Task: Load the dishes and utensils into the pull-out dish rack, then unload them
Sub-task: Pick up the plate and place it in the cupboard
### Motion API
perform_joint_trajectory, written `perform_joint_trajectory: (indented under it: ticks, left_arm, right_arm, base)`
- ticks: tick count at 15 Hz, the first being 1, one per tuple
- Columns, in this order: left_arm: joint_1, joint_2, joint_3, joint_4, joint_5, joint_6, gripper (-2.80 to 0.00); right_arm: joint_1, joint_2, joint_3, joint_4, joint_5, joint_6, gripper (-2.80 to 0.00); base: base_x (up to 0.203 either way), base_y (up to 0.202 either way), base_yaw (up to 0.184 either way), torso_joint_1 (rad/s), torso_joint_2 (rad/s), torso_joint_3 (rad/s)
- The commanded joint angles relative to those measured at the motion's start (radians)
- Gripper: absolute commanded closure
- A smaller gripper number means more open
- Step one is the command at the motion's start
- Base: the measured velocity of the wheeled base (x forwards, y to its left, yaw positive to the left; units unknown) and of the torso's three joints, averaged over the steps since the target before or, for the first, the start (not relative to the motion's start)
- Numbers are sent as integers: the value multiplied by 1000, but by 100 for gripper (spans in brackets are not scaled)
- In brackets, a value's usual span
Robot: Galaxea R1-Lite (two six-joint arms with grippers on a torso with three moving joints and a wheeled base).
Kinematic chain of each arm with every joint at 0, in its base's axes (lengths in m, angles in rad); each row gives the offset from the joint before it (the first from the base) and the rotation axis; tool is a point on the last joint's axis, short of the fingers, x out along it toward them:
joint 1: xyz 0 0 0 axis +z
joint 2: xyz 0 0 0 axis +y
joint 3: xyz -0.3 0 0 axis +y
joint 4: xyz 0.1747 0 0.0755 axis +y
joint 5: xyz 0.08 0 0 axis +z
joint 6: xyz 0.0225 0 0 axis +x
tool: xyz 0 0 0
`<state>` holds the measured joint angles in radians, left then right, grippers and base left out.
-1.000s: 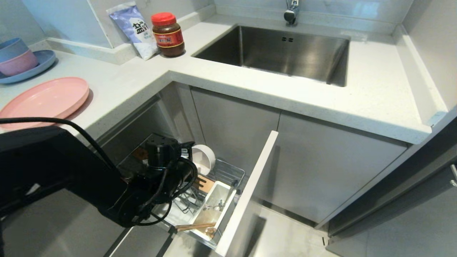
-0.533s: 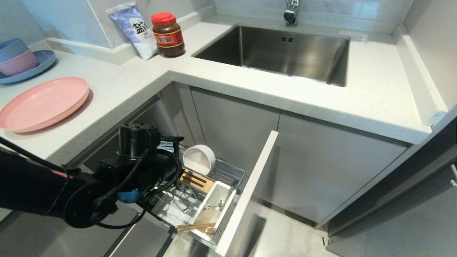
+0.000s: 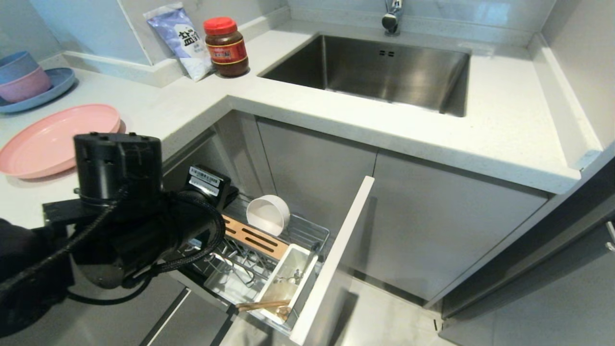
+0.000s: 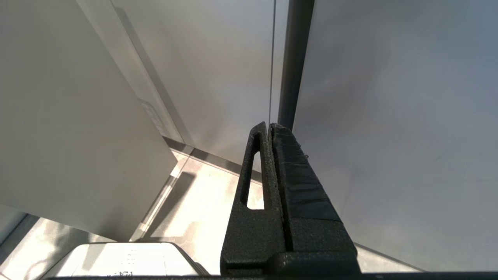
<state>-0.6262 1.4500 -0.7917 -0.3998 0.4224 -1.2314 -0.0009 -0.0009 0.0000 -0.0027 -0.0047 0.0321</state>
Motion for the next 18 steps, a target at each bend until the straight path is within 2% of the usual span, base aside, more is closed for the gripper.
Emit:
perform_joint_trajectory:
  ticks: [1, 2, 3, 5, 6, 7, 9, 11, 13, 16, 18]
  left_arm:
    - [-65, -98, -31, -3, 16, 273, 0]
    - [-79, -119, -46, -5, 19, 442, 0]
    - [-88, -143, -76, -5, 19, 642, 0]
    - [-75, -181, -151, 7, 19, 955, 0]
    - [-30, -191, -211, 36, 18, 1064, 0]
    - [9, -196, -282, 81, 18, 1113, 0]
    - [73, -200, -420, 200, 29, 1108, 0]
    - [171, -196, -573, 430, 37, 1081, 0]
    - [265, -163, -663, 562, 53, 1052, 0]
    - [367, -74, -709, 583, 137, 1049, 0]
    - [403, -29, -759, 603, 149, 1051, 0]
  right_arm:
    - [-1, -3, 0, 0, 0, 0, 0]
    - [-1, -2, 1, 0, 0, 0, 0]
    - [-1, -3, 1, 0, 0, 0, 0]
    - [-1, -2, 2, 0, 0, 0, 0]
    - [-1, -2, 0, 0, 0, 0, 0]
    - [-1, -2, 2, 0, 0, 0, 0]
    - [-1, -2, 1, 0, 0, 0, 0]
    - [-1, -2, 2, 0, 0, 0, 0]
    - [-1, -2, 1, 0, 0, 0, 0]
    - [-1, -2, 1, 0, 0, 0, 0]
    - [-1, -2, 2, 0, 0, 0, 0]
  base:
    - [0, 0, 0, 0, 0, 0]
    - [0, 0, 0, 0, 0, 0]
    - [0, 0, 0, 0, 0, 0]
    - [0, 0, 0, 0, 0, 0]
    - [0, 0, 0, 0, 0, 0]
    - [0, 0, 0, 0, 0, 0]
    - [0, 0, 0, 0, 0, 0]
    - [0, 0, 0, 0, 0, 0]
    - [0, 0, 0, 0, 0, 0]
    - [0, 0, 0, 0, 0, 0]
    - [0, 0, 0, 0, 0, 0]
